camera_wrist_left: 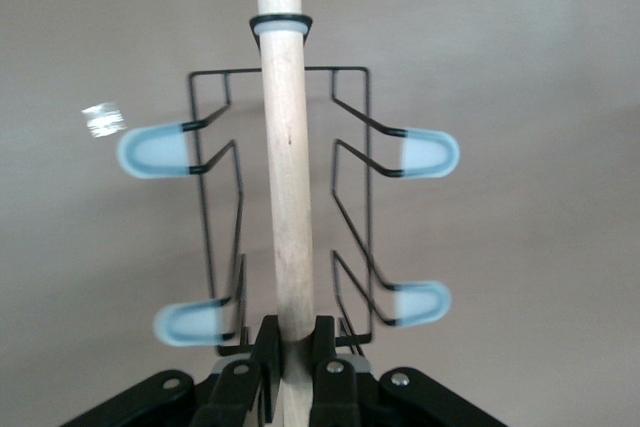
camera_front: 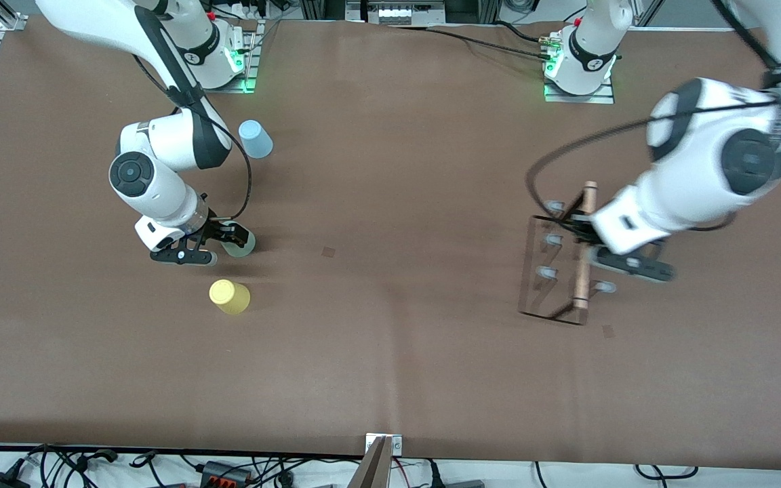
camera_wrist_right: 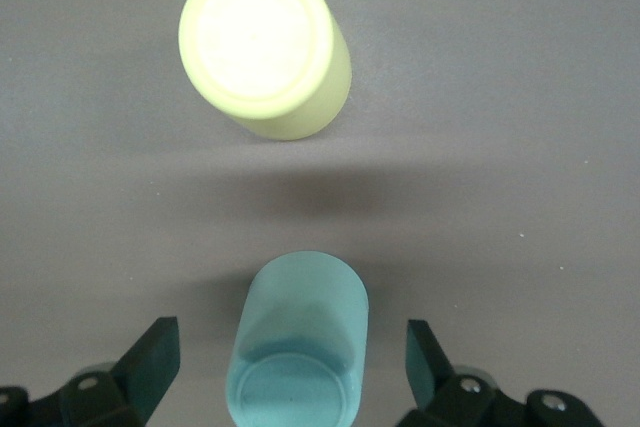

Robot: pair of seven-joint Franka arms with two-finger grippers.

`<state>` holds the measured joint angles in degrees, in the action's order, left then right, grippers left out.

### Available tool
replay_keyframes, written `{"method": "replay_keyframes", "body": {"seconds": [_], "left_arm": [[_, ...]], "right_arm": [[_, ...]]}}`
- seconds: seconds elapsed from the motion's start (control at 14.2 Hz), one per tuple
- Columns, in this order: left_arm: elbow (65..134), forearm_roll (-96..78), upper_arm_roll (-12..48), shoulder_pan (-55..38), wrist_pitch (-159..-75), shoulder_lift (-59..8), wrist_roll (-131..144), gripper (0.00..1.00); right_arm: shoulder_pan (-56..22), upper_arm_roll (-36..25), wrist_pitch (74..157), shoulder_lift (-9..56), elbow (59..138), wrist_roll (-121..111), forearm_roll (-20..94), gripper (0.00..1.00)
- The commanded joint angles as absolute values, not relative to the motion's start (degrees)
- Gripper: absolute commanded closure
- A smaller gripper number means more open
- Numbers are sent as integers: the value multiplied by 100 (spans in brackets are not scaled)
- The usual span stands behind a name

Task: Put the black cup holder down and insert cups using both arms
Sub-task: 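Carry the rack with the left gripper toward the table middle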

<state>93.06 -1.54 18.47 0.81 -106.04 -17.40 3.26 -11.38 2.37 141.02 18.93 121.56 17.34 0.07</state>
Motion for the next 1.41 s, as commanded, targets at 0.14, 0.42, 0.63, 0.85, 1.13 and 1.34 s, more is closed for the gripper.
{"method": "replay_keyframes", "body": {"seconds": [0.14,0.42,0.63,0.85,1.13,1.34], "left_arm": [[8641,-105,1934,-1069,-11196,-2591,2184,99],[8315,-114,1934,-1774,-11267,-2935,3540,99],[8227,-88,1925,-2170,-11346,-3050,4006,99],[8227,-62,1925,-2399,-11355,-3146,4096,99],[8235,-44,1925,-2610,-11626,-3269,4096,99],[8297,-35,1907,-2689,-11804,-3348,4096,99]], "right_arm": [[-1169,229,14255,1828,12418,1907,-53,0],[-1187,237,14474,1854,12603,1951,-53,0],[-1178,281,14634,1898,12647,1951,-53,0],[-1125,352,14651,1942,12656,1960,-53,0],[-1081,352,14643,1934,12665,1942,-53,0],[-1046,360,14651,1907,12665,1951,-53,0]]}}
